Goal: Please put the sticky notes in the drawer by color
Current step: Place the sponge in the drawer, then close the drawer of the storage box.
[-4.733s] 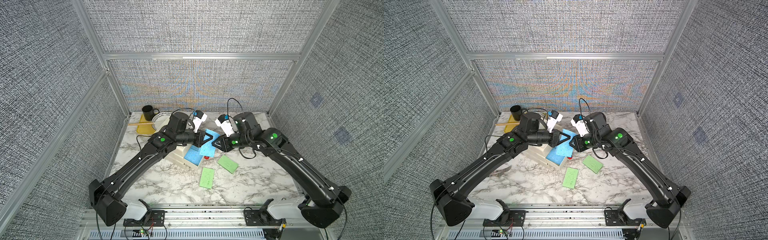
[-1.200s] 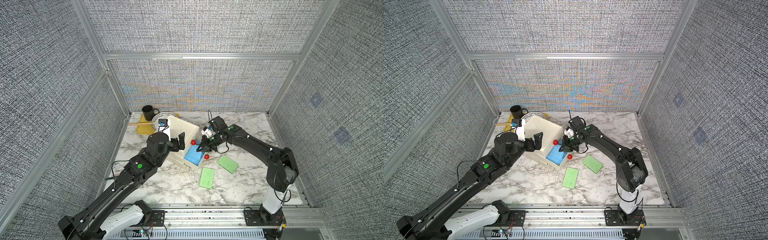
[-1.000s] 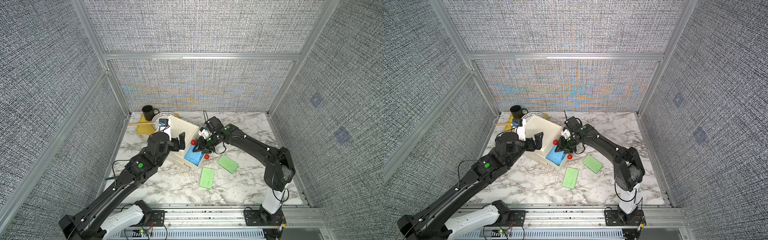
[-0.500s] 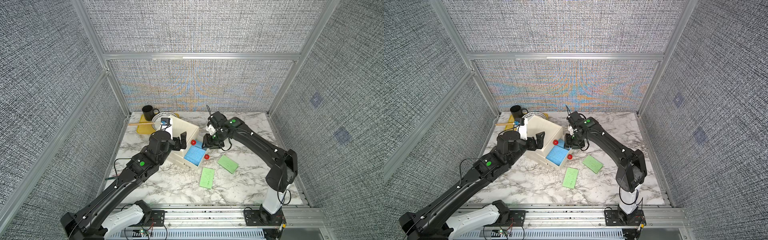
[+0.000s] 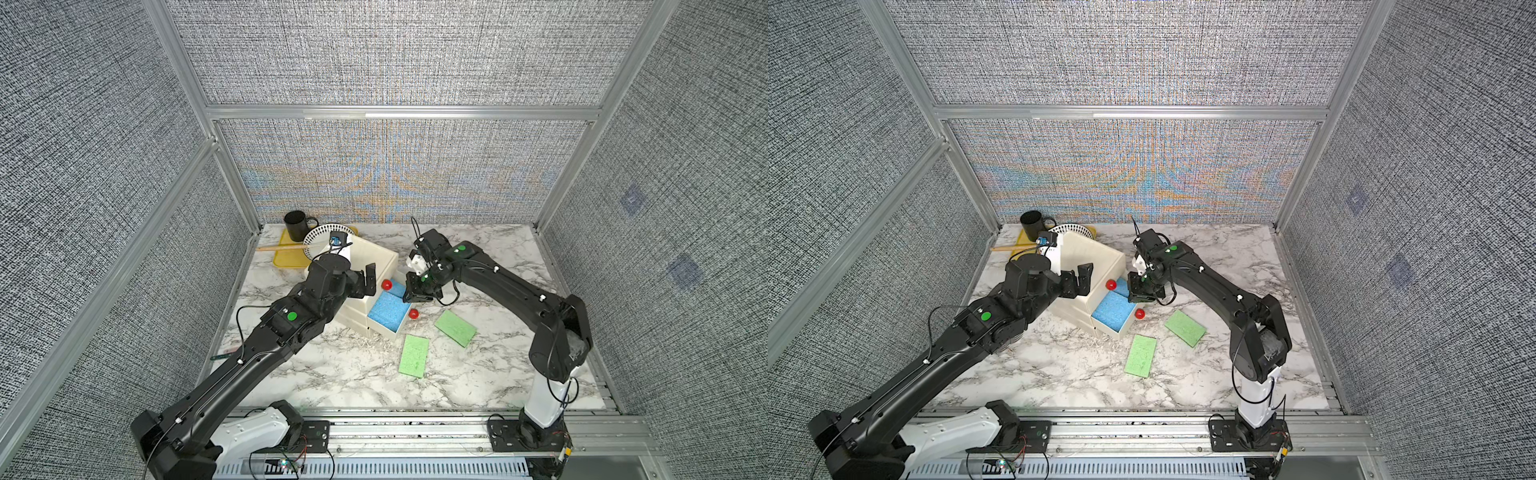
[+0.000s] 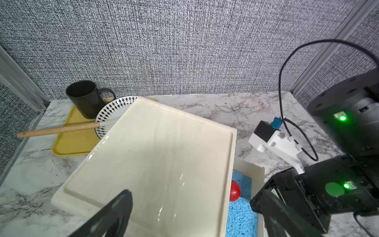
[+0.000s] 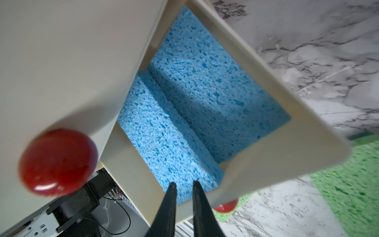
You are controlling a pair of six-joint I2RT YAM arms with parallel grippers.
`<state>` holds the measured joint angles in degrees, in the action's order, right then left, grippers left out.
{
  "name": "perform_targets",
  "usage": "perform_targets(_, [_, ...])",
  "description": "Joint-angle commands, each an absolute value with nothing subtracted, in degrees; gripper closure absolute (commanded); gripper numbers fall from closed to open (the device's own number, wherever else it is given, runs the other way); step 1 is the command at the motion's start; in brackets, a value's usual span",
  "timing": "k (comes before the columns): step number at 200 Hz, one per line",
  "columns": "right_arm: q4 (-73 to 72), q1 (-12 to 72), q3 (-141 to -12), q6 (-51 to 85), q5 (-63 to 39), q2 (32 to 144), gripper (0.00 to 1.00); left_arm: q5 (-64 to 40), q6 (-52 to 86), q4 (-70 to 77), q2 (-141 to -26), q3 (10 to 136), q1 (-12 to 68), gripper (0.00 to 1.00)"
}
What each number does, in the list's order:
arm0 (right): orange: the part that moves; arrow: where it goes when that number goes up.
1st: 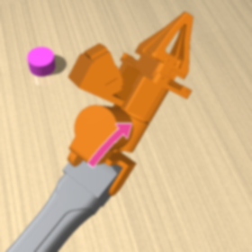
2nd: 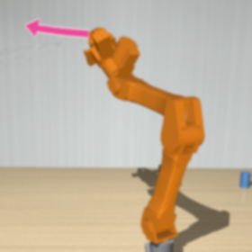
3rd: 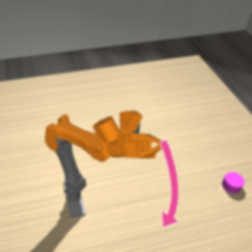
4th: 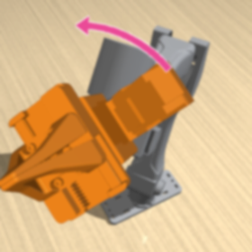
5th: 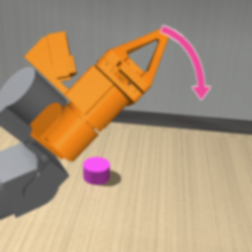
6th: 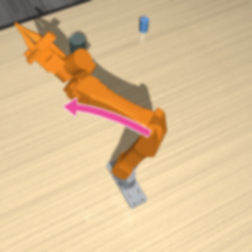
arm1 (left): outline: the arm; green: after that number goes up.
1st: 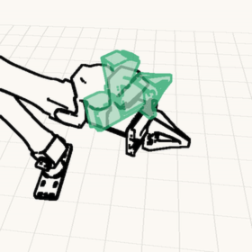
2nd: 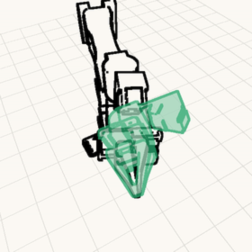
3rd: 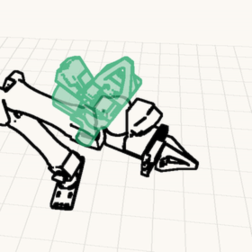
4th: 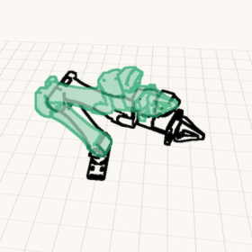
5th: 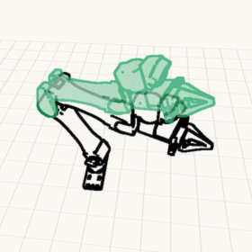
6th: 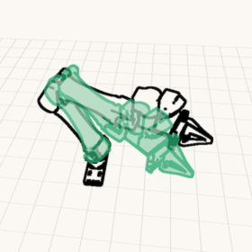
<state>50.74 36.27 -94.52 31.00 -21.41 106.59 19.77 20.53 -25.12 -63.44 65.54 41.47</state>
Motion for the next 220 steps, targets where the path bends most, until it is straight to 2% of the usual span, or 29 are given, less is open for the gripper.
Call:
perform_targets(1, [48.87, 36.81, -94.73, 31.80, -22.81, 107.22, 0.83, 20.31, 20.86, -27.48, -64.48, 66.51, 41.48, 0.00])
perform_targets(27, [48.18, 37.18, -94.42, 32.83, -21.06, 105.42, 0.83, 20.04, 21.16, -27.96, -64.85, 66.94, 41.40, 0.00])
perform_targets(62, [44.04, 35.92, -90.09, 35.96, -13.93, 95.19, 0.82, 19.43, 20.65, -33.75, -68.25, 71.20, 40.09, 0.00])
perform_targets(94, [38.60, 31.98, -78.89, 38.52, -9.99, 84.48, 0.82, 18.63, 21.18, -40.82, -73.95, 77.36, 37.02, 0.00])
perform_targets(118, [34.11, 28.01, -69.17, 39.56, -12.03, 80.71, 0.82, 15.14, 21.65, -43.33, -77.81, 80.71, 34.41, 0.00])
perform_targets(167, [22.96, 25.77, -61.04, 41.84, -21.77, 84.68, 0.82, 12.02, 23.21, -45.41, -82.39, 82.93, 33.15, 0.02])
perform_targets(220, [16.17, 30.01, -67.53, 43.84, -27.24, 95.47, 0.83, 10.21, 25.19, -45.35, -83.00, 80.92, 32.89, 0.03])
